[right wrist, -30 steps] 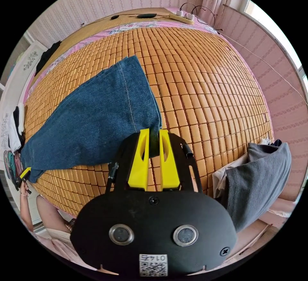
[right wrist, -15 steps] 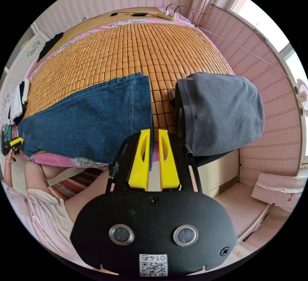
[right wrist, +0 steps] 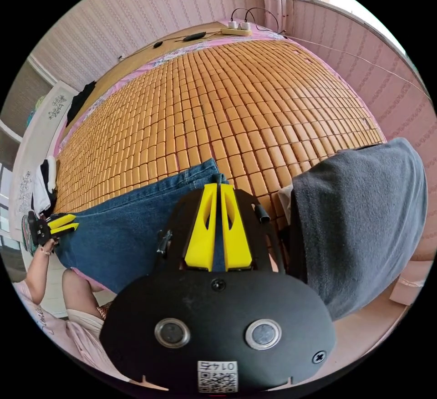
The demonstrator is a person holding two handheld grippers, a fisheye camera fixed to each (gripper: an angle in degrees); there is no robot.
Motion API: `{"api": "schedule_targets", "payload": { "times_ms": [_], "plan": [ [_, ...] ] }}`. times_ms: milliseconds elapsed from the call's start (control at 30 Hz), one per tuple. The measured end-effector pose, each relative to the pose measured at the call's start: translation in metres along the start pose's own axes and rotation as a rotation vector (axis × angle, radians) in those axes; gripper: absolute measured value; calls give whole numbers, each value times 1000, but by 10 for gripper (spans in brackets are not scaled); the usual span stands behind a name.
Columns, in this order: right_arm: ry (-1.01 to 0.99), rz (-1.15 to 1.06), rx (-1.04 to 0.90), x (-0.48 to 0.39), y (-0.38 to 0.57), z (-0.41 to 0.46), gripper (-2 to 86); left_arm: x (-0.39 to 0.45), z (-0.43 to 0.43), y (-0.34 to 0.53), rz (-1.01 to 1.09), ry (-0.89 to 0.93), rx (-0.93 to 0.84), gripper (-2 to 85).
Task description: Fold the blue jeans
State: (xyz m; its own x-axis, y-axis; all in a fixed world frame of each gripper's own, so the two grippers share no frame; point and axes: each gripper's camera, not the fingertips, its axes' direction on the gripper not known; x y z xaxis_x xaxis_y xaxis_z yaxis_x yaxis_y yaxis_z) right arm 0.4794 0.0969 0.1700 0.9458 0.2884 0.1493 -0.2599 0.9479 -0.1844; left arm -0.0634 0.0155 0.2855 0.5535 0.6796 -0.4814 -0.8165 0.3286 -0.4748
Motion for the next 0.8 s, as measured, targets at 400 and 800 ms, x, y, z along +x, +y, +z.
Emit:
{"api": "schedule_targets", "payload": {
  "times_ms": [400, 800],
  "plan": [
    [54, -67, -46, -1, -44, -18, 18, -19, -31, 10, -104, 23, 77, -6],
    [-140, 392, -38, 87, 162, -42, 85, 19, -62, 49, -65, 33, 139, 10]
  ]
}}
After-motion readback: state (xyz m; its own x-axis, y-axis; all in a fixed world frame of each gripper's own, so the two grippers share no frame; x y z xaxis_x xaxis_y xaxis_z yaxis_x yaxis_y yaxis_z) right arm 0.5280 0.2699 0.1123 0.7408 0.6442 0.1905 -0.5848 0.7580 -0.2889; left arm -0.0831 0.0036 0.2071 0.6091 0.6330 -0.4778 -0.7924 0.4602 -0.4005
